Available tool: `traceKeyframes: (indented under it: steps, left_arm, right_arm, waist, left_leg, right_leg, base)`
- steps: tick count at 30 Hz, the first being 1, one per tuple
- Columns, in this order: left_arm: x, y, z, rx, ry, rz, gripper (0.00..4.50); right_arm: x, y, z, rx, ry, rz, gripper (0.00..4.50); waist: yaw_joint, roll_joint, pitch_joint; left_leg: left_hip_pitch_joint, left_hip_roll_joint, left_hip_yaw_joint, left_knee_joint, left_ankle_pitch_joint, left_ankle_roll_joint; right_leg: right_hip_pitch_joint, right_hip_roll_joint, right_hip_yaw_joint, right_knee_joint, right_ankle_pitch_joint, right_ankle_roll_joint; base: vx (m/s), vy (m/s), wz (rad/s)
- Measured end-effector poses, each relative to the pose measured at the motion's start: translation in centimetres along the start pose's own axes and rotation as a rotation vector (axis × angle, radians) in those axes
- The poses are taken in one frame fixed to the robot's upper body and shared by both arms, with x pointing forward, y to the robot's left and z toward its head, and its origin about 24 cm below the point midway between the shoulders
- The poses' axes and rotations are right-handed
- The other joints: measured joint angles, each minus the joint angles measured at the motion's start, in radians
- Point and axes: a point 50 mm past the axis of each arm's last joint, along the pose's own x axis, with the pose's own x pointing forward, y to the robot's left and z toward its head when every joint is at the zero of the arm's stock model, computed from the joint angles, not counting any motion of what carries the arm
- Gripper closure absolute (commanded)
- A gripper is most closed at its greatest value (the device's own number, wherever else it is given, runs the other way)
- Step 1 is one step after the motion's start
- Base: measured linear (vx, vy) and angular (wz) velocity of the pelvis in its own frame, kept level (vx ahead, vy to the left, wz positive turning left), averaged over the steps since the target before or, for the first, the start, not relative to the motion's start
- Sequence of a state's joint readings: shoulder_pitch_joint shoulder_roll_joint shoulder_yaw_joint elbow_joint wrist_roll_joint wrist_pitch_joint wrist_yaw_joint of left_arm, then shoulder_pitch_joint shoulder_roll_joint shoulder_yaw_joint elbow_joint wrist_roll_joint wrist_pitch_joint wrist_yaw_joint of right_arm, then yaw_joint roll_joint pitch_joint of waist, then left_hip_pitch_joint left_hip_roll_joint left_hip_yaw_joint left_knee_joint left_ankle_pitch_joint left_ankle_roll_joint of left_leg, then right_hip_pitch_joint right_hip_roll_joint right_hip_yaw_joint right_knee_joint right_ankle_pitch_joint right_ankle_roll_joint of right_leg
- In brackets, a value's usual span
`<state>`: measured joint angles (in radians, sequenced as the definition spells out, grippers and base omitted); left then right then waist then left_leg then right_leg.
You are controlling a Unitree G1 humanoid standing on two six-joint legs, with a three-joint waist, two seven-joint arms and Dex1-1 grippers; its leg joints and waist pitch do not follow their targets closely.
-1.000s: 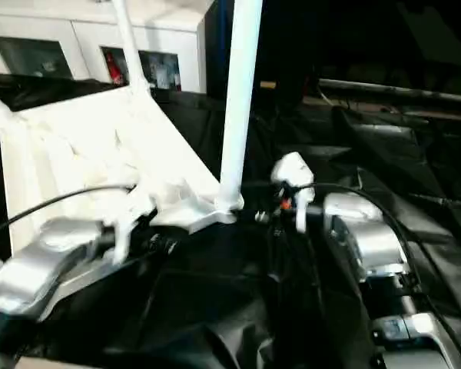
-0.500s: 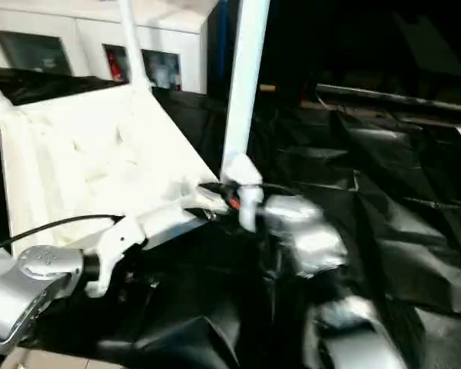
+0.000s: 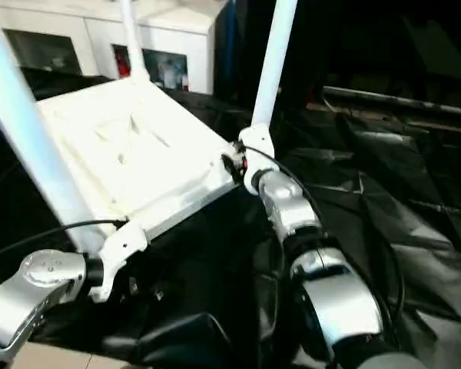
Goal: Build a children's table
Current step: Rotate leg to tighten
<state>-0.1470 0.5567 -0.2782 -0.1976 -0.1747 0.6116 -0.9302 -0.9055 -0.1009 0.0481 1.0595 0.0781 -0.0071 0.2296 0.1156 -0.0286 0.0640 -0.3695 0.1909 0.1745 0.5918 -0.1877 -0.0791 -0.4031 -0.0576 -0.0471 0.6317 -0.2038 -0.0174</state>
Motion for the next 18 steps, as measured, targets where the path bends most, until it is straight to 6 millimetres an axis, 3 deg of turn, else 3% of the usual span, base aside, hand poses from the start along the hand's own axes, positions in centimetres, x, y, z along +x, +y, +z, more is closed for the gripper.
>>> traceKeyframes:
  steps: [6,10,18]
  left_arm:
    - [-1.4,-0.9,-0.2,-0.032,-0.044,-0.068,0.02]
    - [-3.4,-2.1,-1.0,-0.079,-0.06,-0.15,0.02]
    - [-7.6,-3.0,-2.2,-0.217,-0.058,-0.176,0.02]
  right_arm:
    - [0.2,-0.3,0.0,-0.008,0.005,-0.013,1.34]
    - [0.1,-0.6,-0.1,0.001,-0.005,0.019,1.34]
    - [-0.4,0.2,0.6,0.005,-0.089,0.273,1.34]
  waist:
    - [0.0,0.0,0.0]
    - [-0.002,0.0,0.0]
    - [-0.022,0.001,0.0]
  left_leg:
    - [-0.001,0.0,0.0,0.001,0.0,0.0]
    - [0.0,0.0,0.0,0.001,0.0,0.0]
    - [0.001,0.001,0.0,0.001,0.0,0.0]
  right_leg:
    - [0.0,0.0,0.0,0.0,0.0,0.0]
    - [0.0,0.0,0.0,0.0,0.0,0.0]
    - [0.0,0.001,0.0,0.001,0.0,0.0]
  base:
    - [0.0,0.0,0.0]
    - [0.0,0.0,0.0]
    - [0.0,0.0,0.0]
